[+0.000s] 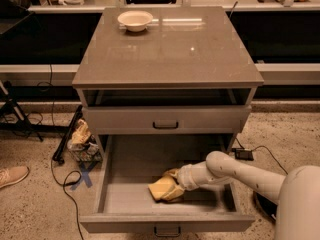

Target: Pick sponge from middle drawer and place on counter

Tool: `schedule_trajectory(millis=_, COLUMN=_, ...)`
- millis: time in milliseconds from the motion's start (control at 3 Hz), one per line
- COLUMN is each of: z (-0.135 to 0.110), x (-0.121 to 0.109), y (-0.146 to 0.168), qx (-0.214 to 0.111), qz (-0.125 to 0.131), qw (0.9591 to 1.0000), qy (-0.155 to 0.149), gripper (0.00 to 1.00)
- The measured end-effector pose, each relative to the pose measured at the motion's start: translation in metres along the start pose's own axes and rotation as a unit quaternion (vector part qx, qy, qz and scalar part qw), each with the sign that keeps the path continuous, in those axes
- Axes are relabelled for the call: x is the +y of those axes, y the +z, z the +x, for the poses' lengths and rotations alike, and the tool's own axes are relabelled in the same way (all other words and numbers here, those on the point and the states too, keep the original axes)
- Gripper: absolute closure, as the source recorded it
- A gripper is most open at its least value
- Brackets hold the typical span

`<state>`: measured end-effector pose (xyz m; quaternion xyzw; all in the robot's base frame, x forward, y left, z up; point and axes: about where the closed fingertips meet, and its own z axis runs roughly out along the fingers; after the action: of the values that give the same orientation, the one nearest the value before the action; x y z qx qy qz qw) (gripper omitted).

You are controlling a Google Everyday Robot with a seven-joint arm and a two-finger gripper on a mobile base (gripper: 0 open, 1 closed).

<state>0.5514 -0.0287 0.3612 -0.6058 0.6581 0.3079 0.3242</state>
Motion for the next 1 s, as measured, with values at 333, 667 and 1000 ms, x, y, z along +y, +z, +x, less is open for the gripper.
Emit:
schedule_trajectory(millis=333, z=-0.034, x=0.012, y=-0.044, qx=-0.033, qz=0.011, qw=0.9990, qy=-0.028, gripper=0.95)
schedule_trajectory(millis=667, z=-0.066, x=0.025, y=-0.112, qx=-0.062, qz=0.034, qw=0.9955, qy=-0.062, gripper=1.00)
schedule_trajectory(millis=1000, z=-0.091, x=0.037, y=-0.188, qx=-0.065, qz=0.078, qw=0.9902, qy=-0.096, gripper=1.00)
